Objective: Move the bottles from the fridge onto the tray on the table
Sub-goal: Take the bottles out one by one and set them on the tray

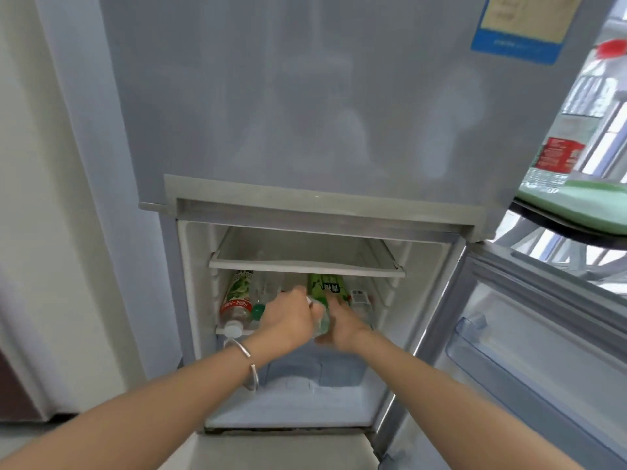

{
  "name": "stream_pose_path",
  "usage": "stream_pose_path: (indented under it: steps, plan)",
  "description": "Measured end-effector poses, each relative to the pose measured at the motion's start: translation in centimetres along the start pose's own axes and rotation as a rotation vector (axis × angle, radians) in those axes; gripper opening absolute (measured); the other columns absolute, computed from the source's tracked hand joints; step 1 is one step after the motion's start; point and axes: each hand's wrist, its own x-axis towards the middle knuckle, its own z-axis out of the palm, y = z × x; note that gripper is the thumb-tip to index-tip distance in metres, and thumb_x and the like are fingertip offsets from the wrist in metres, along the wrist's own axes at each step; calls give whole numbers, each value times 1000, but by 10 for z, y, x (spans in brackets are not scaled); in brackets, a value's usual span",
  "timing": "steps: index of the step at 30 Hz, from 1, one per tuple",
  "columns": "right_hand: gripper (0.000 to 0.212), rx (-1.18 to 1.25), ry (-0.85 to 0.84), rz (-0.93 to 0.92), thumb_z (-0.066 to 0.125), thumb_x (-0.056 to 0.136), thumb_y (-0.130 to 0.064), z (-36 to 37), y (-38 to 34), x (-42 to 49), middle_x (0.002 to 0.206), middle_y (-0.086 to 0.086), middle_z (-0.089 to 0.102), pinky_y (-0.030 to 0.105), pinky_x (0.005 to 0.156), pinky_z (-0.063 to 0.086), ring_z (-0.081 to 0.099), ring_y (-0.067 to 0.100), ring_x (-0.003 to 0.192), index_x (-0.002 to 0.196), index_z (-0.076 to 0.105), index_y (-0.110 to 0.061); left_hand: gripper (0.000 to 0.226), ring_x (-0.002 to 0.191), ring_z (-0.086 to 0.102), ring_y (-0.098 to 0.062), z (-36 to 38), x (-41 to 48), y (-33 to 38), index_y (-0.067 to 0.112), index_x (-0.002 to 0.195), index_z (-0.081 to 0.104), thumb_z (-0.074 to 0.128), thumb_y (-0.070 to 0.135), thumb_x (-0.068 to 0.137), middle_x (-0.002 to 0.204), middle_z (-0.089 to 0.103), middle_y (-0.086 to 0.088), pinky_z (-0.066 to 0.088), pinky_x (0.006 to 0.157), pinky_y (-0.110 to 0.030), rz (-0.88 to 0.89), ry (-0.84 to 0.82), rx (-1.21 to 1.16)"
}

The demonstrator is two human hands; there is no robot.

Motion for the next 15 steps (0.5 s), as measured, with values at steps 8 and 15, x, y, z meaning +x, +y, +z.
stream_pose_path:
  steps: [8, 15]
  plan:
    - [76, 175, -63, -40, 84, 70, -20, -51, 7, -63, 131, 0, 56, 25, 93, 43, 53, 22, 124, 136, 46, -17, 38, 87, 61, -30, -48, -20, 75, 14, 99, 56, 47, 48, 84, 97, 65, -8, 42, 67, -31, 119, 70, 211]
    - [55, 430, -110, 20, 82, 65, 1, -122, 12, -119, 115, 14, 68, 44, 90, 56, 68, 30, 102, 116, 59, 0, 43, 69, 53, -22, -99, -49, 144, 15, 71, 54, 48, 57, 79, 69, 54, 1, 36, 58, -29, 272, 126, 367]
